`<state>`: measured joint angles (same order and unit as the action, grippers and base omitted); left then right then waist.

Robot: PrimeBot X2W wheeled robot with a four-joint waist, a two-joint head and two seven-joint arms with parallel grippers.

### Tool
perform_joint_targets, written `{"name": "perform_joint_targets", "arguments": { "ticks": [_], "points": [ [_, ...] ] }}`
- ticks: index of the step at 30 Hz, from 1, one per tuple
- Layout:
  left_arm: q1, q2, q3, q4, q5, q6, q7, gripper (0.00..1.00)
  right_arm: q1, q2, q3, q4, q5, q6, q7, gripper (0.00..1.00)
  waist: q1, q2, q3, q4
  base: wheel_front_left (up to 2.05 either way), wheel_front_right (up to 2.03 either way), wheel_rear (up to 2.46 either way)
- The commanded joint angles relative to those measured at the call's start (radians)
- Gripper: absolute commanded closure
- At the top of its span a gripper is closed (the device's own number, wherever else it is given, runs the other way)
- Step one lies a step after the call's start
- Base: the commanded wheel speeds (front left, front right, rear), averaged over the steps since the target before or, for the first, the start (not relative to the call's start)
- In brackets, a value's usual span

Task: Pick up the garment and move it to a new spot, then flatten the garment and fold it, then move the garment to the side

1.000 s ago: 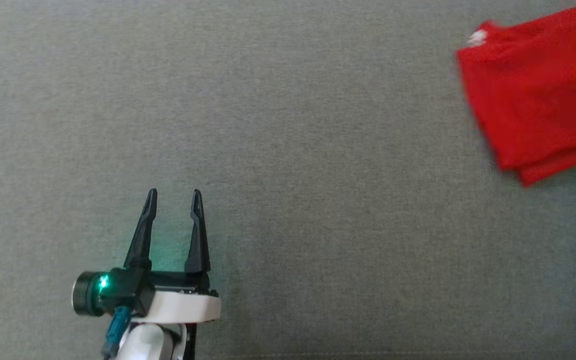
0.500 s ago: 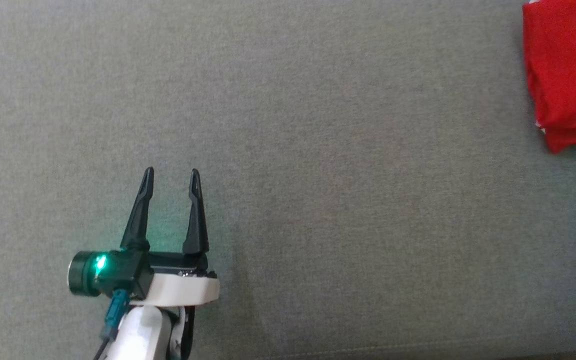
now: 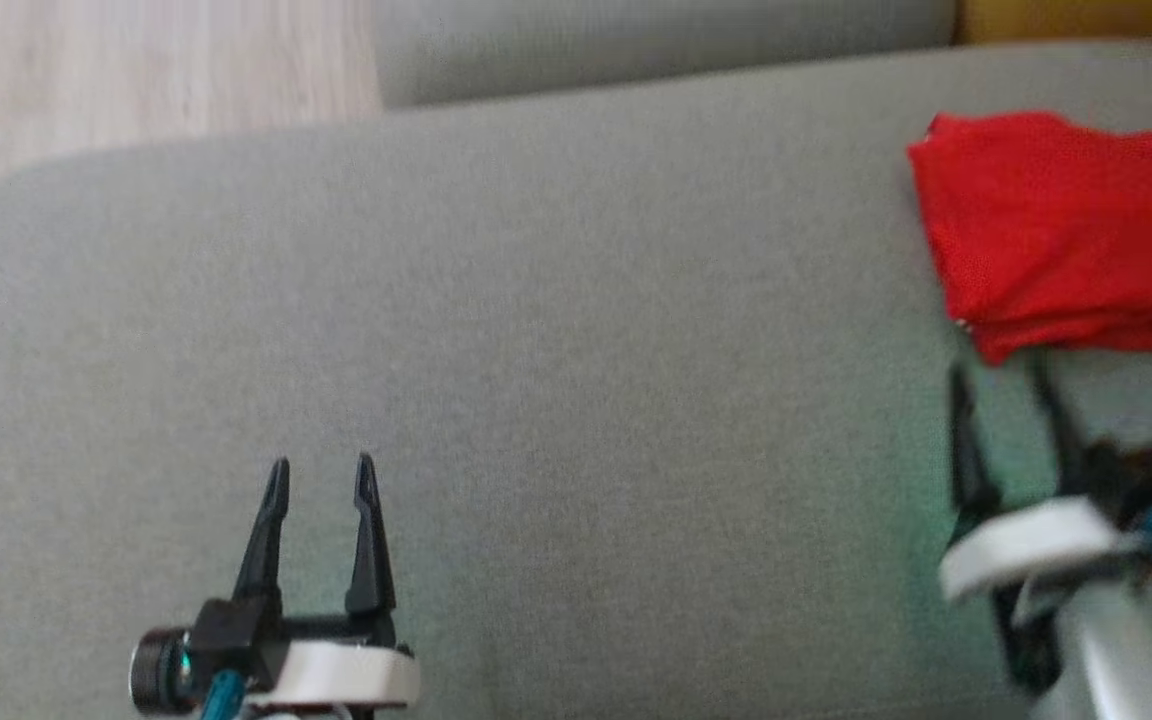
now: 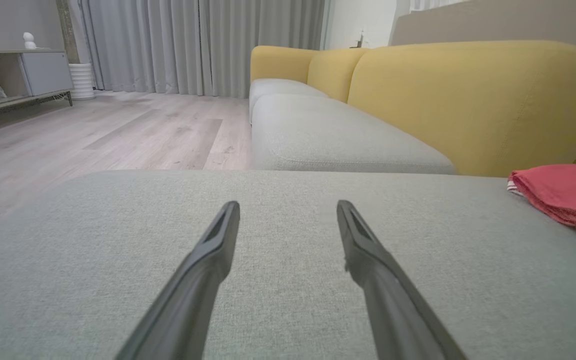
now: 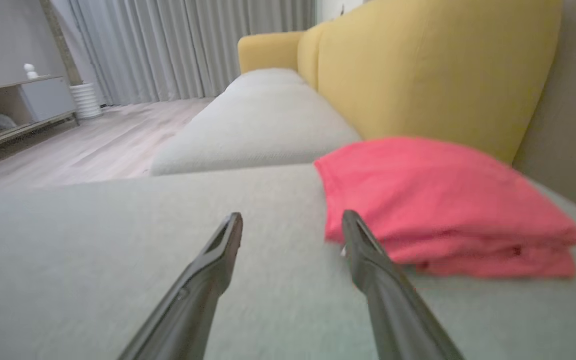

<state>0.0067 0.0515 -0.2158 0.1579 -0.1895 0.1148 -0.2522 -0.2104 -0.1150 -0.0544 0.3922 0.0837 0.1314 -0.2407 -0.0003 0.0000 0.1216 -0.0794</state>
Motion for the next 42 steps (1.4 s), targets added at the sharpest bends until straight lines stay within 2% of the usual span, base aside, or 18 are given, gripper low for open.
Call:
{"name": "perform_joint_targets", "arguments": {
  "ticks": [1, 6, 15, 35, 36, 42],
  "points": [
    [-0.001, -0.001, 0.039, -0.023, -0.016, 0.005, -0.01, 0.0, 0.031, 0.007, 0.051, -0.007, 0.026, -0.001, -0.018, 0.0, 0.0003, 0.0, -0.112, 0.0, 0.0, 0.0, 0.0],
    [0.056, -0.001, 0.033, -0.016, -0.037, 0.009, -0.01, 0.0, 0.153, 0.037, 0.133, -0.063, 0.026, -0.001, -0.021, 0.0, 0.0003, 0.0, -0.182, 0.016, 0.0, 0.0, 0.0],
    [0.133, -0.001, 0.037, -0.036, -0.054, 0.008, -0.01, 0.0, 0.315, 0.063, 0.101, -0.187, -0.035, -0.001, -0.021, 0.0, 0.0003, 0.0, -0.26, 0.056, 0.0, 0.0, 0.0],
    [0.154, -0.001, 0.05, -0.037, -0.026, -0.01, -0.01, 0.0, 0.355, 0.065, 0.108, -0.206, 0.011, -0.001, -0.021, 0.0, 0.0003, 0.0, -0.276, 0.069, 0.0, 0.0, 0.0],
    [0.185, 0.002, 0.018, -0.003, -0.033, -0.012, 0.0, 1.0, 0.387, 0.07, 0.082, -0.175, 0.004, 0.0, -0.009, 1.0, 0.0003, 0.0, -0.276, 0.069, 0.0, 0.0, 0.0],
    [0.19, 0.001, 0.021, 0.049, -0.057, -0.016, 0.009, 1.0, 0.393, 0.07, 0.081, -0.122, 0.032, 0.0, -0.001, 1.0, 0.0003, 0.0, -0.274, 0.069, 0.0, 0.0, 0.0]
  ]
}}
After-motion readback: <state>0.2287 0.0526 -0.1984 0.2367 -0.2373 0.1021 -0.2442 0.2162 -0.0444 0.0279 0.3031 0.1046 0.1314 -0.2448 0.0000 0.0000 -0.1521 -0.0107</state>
